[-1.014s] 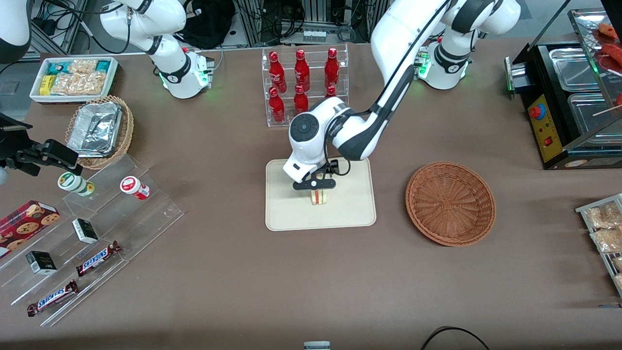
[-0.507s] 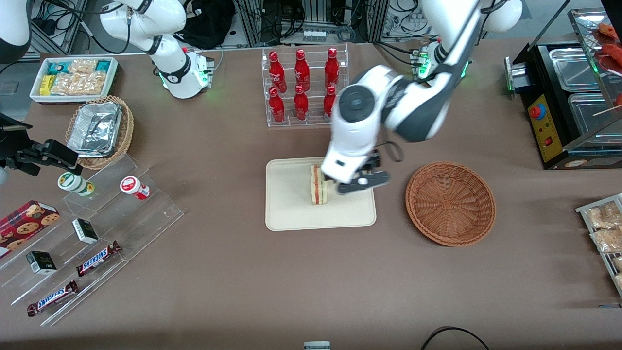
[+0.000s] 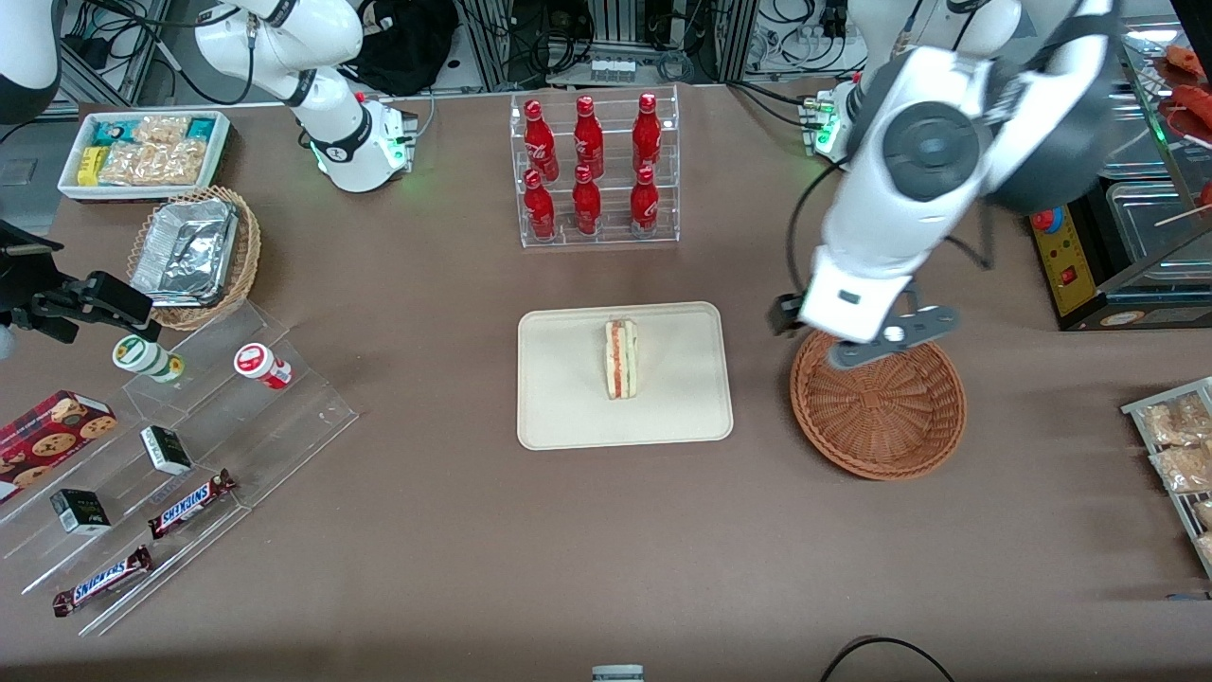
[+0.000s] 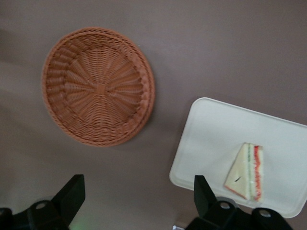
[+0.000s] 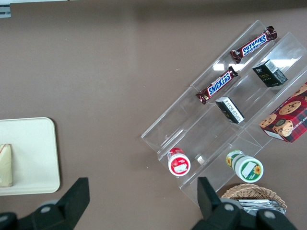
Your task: Place sandwich from basket to tray
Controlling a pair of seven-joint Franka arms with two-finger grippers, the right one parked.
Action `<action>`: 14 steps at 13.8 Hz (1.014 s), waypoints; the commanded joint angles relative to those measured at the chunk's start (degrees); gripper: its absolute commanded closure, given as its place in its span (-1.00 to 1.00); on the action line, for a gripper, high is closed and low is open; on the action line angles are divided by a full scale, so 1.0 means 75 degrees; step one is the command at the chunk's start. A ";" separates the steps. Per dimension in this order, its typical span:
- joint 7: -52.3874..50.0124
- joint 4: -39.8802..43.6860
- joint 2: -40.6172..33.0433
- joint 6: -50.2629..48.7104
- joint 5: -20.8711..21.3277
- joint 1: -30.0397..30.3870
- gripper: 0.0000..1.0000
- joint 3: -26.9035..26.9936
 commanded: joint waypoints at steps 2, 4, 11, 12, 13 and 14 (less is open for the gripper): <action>0.0734 -0.0304 -0.0354 -0.0192 0.0011 0.0577 -1.00 -0.0068; 0.1306 -0.0655 -0.0682 -0.0168 0.0011 0.0975 -1.00 -0.0080; 0.3428 -0.1149 -0.1281 -0.0355 -0.0047 0.2101 -1.00 -0.0080; 0.3628 -0.1149 -0.1293 -0.0402 -0.0047 0.2264 -1.00 -0.0080; 0.3862 -0.1137 -0.1339 -0.0472 -0.0047 0.2370 -1.00 -0.0068; 0.4166 -0.1102 -0.1421 -0.0600 -0.0047 0.2604 -1.00 -0.0057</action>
